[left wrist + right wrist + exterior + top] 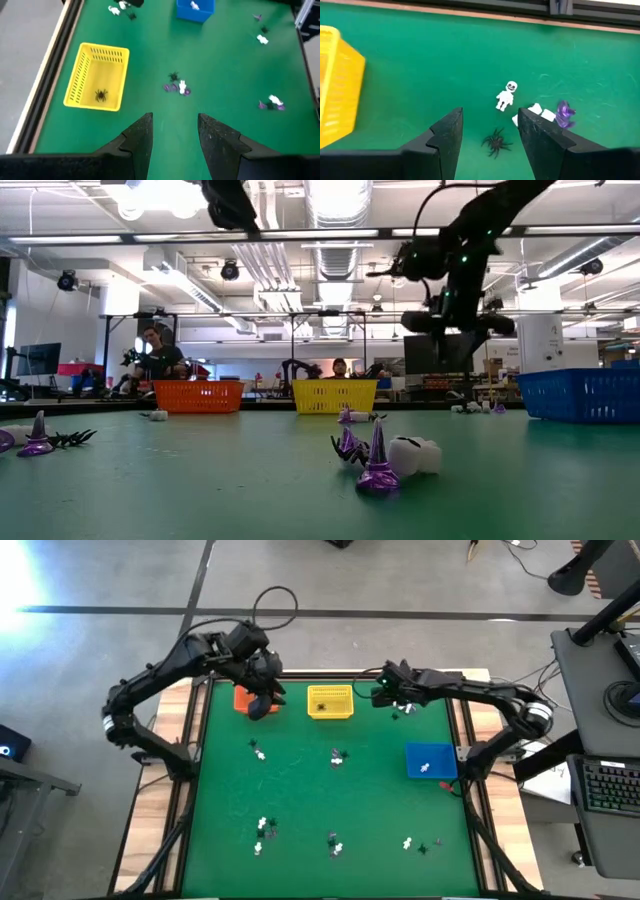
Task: Sort Halloween decoration
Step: Put the white skeleton toy into the blue basket
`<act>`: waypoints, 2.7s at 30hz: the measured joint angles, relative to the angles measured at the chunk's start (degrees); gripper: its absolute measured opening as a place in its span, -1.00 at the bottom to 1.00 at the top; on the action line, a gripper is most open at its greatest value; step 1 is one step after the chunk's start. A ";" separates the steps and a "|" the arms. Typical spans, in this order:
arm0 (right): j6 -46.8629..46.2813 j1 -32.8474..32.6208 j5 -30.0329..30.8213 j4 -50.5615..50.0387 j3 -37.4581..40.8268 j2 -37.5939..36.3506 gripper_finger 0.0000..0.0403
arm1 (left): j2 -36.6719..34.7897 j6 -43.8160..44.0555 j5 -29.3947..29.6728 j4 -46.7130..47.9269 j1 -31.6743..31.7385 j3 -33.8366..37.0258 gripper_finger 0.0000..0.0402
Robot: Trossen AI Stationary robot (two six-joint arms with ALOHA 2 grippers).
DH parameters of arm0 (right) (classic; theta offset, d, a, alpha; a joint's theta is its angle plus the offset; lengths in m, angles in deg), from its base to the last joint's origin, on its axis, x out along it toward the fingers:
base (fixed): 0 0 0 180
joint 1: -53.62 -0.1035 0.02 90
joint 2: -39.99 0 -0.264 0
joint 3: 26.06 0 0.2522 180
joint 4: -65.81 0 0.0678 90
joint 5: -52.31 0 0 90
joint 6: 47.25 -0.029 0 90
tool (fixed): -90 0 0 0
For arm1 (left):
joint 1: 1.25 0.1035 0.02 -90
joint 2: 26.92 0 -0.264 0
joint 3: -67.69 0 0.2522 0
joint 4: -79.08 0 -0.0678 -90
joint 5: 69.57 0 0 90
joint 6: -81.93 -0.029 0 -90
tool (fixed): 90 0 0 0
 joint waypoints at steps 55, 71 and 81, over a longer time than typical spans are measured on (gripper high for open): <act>2.05 7.27 -2.62 1.07 -4.28 16.21 -0.89 | -8.97 3.88 0.61 -12.17 0.07 16.26 -0.31; 6.53 4.45 -6.56 -6.91 -6.12 4.21 -0.92 | -9.18 2.27 0.59 -9.14 0.07 16.28 -0.31; 3.60 -2.82 -6.68 -20.05 -6.12 -8.24 -0.92 | -9.21 0.08 0.55 -9.08 0.07 16.28 -0.31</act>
